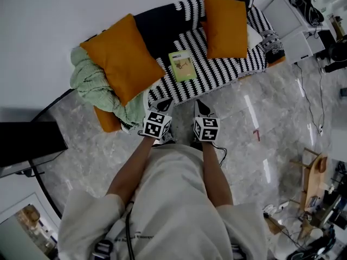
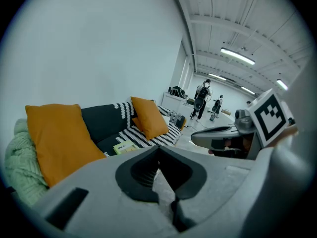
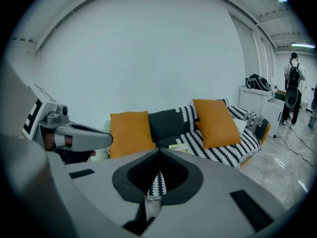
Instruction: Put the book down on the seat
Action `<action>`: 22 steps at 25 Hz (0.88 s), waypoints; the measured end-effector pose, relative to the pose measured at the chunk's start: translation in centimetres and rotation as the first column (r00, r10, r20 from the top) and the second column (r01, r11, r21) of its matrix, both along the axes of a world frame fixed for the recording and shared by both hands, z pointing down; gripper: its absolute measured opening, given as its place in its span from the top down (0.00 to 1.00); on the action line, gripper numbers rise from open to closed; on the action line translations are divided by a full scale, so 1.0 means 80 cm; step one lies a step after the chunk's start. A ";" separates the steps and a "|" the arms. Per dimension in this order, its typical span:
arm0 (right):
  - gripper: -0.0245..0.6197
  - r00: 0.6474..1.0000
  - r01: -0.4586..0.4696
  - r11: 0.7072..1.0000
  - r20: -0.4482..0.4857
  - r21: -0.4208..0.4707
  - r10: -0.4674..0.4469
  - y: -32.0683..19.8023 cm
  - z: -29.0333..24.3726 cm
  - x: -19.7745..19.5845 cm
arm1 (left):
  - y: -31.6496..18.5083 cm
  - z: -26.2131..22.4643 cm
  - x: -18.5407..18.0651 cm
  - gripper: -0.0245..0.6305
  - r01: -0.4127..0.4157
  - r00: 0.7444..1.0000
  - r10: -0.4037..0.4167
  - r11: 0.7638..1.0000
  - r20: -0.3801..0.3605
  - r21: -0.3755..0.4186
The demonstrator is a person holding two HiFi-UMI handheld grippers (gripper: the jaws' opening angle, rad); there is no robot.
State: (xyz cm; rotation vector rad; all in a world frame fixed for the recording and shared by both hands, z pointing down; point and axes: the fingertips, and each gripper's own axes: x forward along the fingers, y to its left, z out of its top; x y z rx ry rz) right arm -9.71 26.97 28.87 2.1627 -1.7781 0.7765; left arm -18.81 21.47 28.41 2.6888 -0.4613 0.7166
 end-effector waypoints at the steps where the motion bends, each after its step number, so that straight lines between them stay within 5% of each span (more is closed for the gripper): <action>1: 0.95 1.000 0.008 1.000 -0.010 -0.004 -0.008 -0.002 0.000 -0.002 | -0.001 0.000 0.000 0.95 0.001 1.000 -0.001 1.000 -0.002 -0.001; 22: 0.95 0.998 0.035 0.998 -0.058 -0.053 -0.038 -0.030 0.012 -0.004 | -0.031 0.014 -0.006 0.95 0.028 1.000 -0.028 0.999 -0.013 -0.039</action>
